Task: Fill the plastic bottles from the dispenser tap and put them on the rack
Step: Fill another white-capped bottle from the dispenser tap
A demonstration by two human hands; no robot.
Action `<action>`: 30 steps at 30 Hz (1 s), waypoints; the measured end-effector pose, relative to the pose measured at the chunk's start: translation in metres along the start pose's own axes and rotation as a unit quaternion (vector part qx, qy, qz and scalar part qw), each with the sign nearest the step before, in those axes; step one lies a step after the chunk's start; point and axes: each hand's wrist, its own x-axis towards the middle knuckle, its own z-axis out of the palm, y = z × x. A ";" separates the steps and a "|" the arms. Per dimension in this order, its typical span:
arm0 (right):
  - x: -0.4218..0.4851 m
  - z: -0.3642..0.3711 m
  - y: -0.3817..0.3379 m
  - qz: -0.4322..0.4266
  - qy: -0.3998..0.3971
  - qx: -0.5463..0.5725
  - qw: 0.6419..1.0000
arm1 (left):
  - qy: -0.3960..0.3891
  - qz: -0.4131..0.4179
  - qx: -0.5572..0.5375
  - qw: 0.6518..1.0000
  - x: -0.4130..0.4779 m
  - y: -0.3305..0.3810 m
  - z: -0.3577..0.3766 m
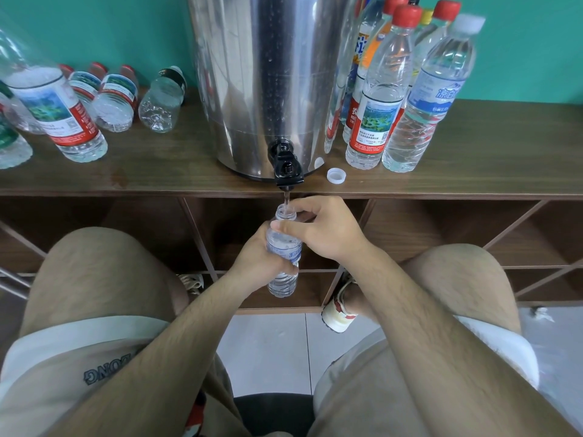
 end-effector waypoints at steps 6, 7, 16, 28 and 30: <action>0.000 0.000 -0.002 0.002 -0.002 -0.001 1.000 | -0.001 -0.003 -0.001 1.000 0.002 -0.003 0.000; 0.000 0.000 -0.002 0.002 -0.002 -0.002 1.000 | -0.001 -0.005 0.001 1.000 0.003 -0.003 0.000; -0.001 0.000 -0.003 -0.003 0.005 -0.007 1.000 | 0.001 0.000 -0.010 1.000 0.003 -0.003 0.000; -0.001 0.001 -0.004 -0.007 0.015 -0.019 1.000 | 0.003 0.041 -0.112 0.993 -0.004 -0.003 -0.002; -0.002 0.001 -0.005 -0.011 0.019 -0.017 1.000 | 0.012 0.046 -0.118 0.992 -0.004 -0.004 -0.001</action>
